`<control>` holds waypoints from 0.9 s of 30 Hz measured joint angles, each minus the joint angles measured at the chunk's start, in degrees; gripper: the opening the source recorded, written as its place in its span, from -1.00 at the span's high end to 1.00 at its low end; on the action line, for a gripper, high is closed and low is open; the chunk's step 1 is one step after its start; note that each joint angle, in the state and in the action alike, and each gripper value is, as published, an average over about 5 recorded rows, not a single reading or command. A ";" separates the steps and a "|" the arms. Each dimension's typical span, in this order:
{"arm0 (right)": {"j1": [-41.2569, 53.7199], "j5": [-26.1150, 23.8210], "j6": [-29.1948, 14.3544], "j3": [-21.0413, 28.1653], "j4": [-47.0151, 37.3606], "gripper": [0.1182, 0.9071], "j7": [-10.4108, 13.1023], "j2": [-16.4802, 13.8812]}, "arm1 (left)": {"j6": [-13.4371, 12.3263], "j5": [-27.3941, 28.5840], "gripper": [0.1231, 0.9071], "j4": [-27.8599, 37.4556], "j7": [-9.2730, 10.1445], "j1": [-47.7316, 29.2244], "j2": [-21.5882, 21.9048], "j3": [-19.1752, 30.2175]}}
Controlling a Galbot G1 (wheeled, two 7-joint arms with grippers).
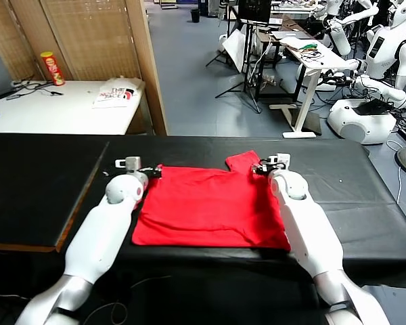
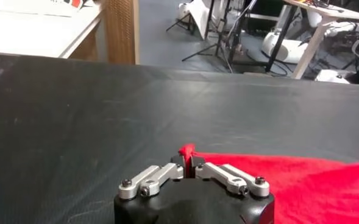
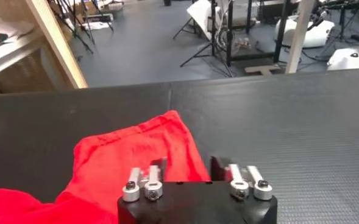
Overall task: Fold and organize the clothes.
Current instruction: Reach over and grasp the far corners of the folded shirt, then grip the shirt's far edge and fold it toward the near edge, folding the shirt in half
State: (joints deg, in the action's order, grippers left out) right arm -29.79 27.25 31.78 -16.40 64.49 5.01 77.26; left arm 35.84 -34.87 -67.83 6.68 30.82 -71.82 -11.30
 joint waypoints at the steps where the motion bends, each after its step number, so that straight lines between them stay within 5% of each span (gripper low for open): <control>1: -0.24 0.01 -0.73 -0.15 0.28 0.92 -0.23 -0.03 | -0.02 0.00 0.96 -0.13 -0.04 0.06 0.02 -0.01; 13: -6.39 4.67 -8.04 -1.96 9.82 0.99 -4.47 -3.42 | -0.19 -0.16 0.99 -5.53 0.72 2.79 1.42 -0.69; 27: -18.44 11.70 -4.86 -4.23 28.94 0.99 -4.19 -13.64 | 1.11 -4.03 0.99 -23.18 4.65 10.78 6.57 -4.07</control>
State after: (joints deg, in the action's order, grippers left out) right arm -48.24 38.94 26.92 -20.63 93.43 0.82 63.62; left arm 36.95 -38.90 -91.01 11.33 41.60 -65.24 -15.37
